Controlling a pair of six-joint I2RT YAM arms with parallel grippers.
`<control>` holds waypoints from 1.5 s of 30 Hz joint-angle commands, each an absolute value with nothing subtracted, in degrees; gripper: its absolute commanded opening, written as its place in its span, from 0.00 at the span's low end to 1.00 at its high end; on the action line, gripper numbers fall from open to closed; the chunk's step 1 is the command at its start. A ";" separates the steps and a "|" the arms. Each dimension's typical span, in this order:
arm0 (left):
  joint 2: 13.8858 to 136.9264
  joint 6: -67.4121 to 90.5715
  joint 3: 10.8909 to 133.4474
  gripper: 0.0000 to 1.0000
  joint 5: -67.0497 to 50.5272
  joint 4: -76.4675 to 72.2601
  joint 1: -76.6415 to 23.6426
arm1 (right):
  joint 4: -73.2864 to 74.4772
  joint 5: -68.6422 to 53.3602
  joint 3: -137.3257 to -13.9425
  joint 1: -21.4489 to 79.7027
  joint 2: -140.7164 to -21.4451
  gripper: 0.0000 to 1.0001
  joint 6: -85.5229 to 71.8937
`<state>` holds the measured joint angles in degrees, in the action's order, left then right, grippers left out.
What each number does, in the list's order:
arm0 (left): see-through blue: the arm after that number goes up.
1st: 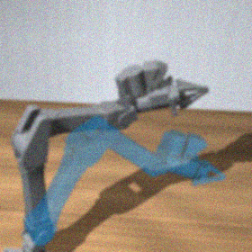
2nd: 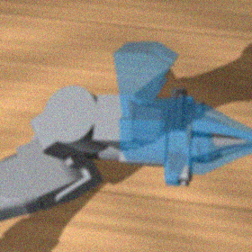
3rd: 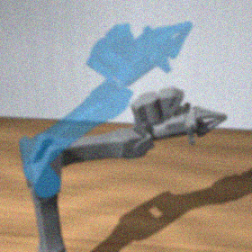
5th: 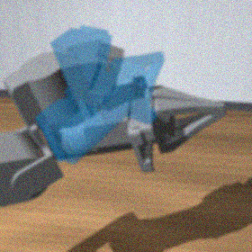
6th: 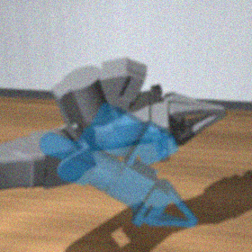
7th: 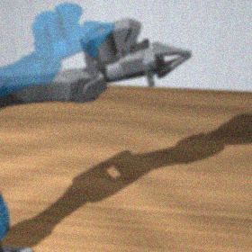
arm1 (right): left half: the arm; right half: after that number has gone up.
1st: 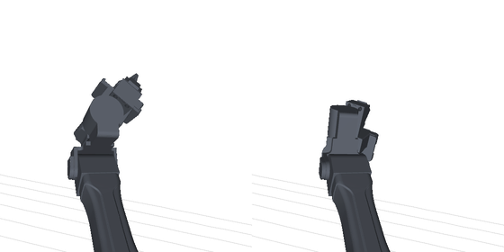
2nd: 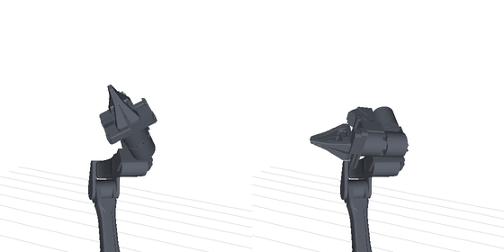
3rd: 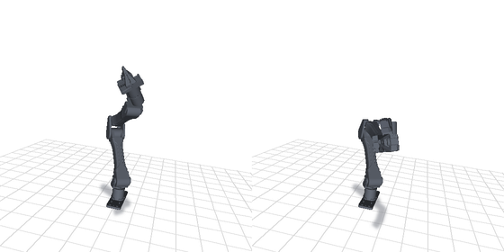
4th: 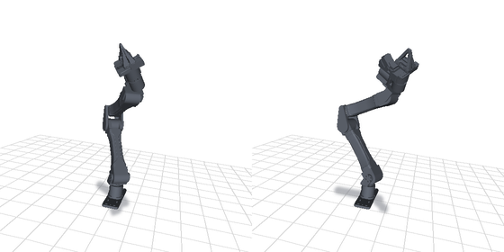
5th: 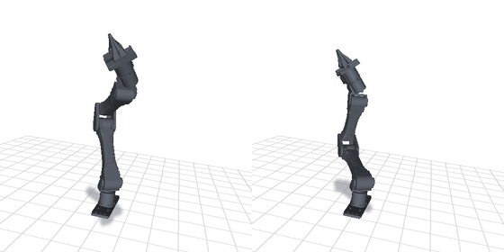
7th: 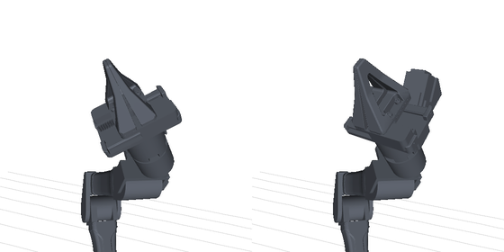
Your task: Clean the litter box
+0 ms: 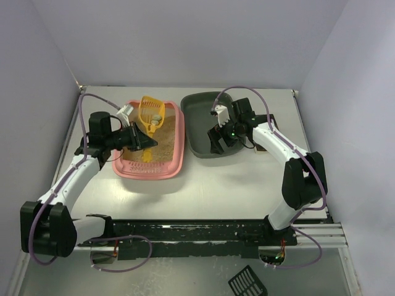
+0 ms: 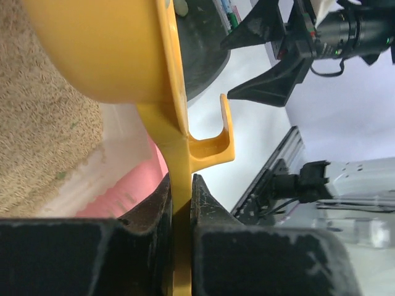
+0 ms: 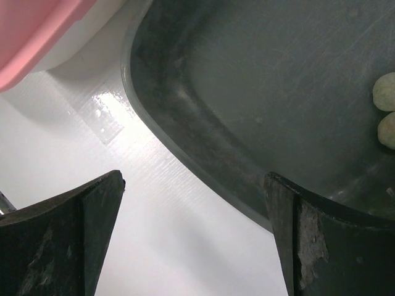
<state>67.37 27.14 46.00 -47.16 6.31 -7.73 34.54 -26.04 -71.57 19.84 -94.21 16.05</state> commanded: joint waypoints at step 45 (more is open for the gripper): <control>60.06 19.12 40.97 0.07 -39.36 1.71 -12.13 | 33.66 -25.22 -70.94 19.51 -91.09 0.97 16.08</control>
